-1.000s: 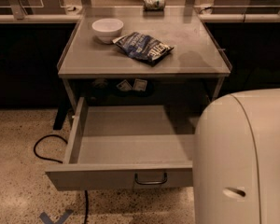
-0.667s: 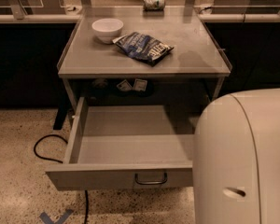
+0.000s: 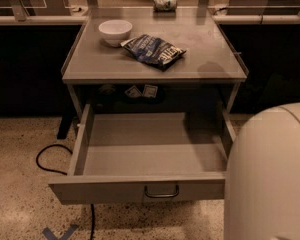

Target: Place apple into top drawer

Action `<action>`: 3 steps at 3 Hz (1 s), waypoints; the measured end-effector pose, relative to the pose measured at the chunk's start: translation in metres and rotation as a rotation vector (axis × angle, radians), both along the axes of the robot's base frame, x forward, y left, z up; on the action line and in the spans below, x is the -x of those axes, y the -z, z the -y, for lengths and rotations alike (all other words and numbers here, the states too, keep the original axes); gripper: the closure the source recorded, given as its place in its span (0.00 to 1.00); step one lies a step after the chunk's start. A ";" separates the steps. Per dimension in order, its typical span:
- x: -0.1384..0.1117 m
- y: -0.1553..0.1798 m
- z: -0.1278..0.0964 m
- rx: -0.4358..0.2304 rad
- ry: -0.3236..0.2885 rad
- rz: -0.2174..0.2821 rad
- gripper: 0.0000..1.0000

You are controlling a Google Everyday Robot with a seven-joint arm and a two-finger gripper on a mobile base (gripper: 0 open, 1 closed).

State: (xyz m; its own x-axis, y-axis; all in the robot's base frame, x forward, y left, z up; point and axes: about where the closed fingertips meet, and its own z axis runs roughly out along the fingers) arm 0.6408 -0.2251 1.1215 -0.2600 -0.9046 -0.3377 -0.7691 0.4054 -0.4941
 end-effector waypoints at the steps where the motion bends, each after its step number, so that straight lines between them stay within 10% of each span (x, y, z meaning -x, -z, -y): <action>1: 0.056 -0.025 0.005 0.006 -0.066 -0.006 1.00; 3: 0.067 -0.046 0.007 -0.014 -0.060 0.068 1.00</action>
Offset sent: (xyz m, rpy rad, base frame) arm -0.0447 -0.0039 0.0208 -0.0038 0.0050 0.0559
